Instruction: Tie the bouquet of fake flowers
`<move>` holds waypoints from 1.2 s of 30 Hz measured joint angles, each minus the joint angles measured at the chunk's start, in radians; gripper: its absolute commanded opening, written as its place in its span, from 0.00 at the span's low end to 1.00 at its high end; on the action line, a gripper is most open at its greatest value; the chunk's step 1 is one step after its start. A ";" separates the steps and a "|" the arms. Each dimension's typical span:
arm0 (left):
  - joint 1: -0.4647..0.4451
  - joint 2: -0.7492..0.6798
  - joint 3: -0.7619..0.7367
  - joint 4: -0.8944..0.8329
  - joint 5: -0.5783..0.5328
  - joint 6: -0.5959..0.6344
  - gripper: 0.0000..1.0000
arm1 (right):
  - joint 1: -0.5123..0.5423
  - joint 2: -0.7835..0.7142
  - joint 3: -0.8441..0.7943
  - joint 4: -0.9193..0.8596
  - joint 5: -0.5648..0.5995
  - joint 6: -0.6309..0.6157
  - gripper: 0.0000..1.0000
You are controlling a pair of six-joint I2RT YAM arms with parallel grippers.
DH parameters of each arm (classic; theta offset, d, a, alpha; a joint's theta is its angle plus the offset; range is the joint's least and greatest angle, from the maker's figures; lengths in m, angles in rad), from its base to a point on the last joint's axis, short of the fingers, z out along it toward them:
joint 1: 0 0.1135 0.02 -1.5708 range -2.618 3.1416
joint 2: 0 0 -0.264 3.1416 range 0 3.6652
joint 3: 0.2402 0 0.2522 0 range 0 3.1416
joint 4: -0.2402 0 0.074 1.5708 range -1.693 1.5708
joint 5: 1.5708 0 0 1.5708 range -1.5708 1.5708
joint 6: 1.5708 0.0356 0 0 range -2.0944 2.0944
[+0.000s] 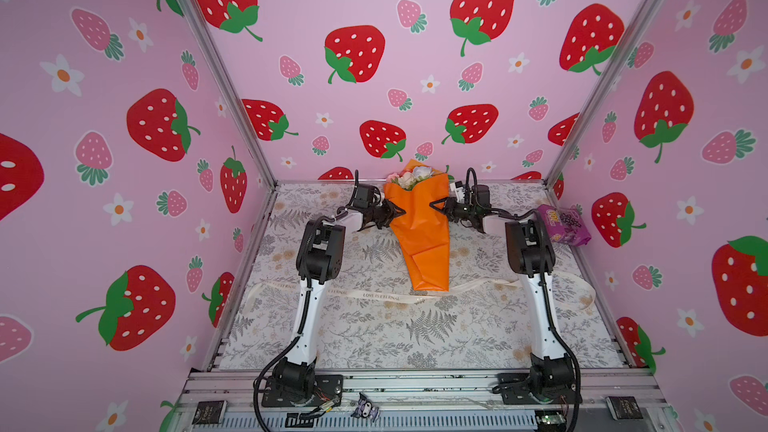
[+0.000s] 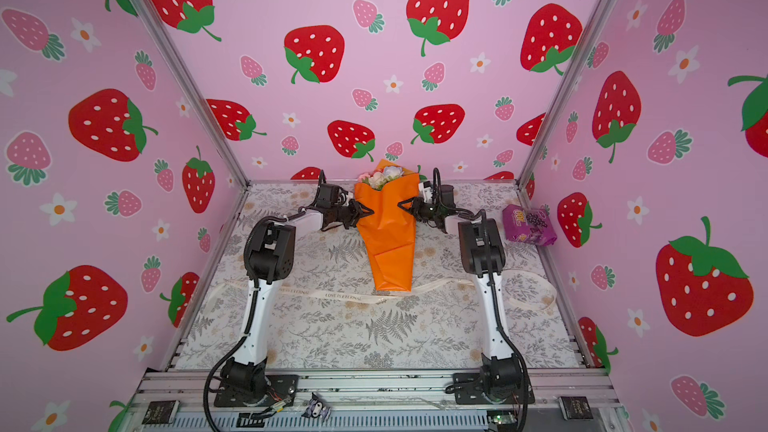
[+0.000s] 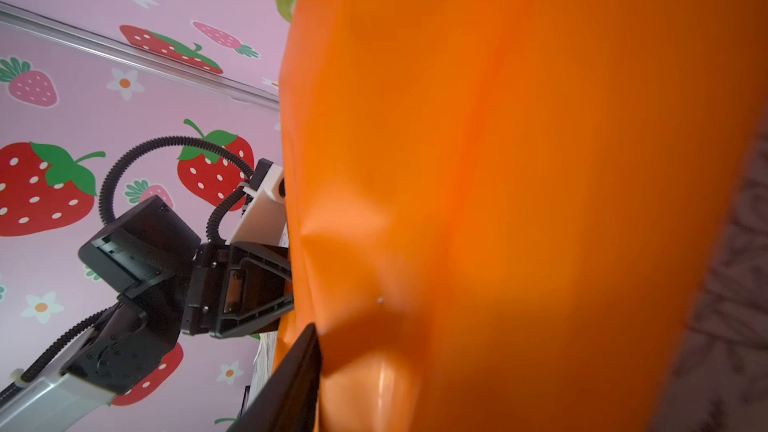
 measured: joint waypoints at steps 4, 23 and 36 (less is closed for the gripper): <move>-0.001 0.000 0.000 -0.003 -0.012 -0.010 0.10 | 0.003 0.000 -0.003 0.037 -0.006 0.051 0.09; -0.019 -0.407 -0.395 0.082 -0.008 -0.013 0.00 | 0.032 -0.464 -0.539 0.300 0.039 0.143 0.00; -0.099 -0.760 -0.888 0.120 -0.060 -0.011 0.00 | 0.127 -0.808 -1.086 0.401 0.147 0.142 0.00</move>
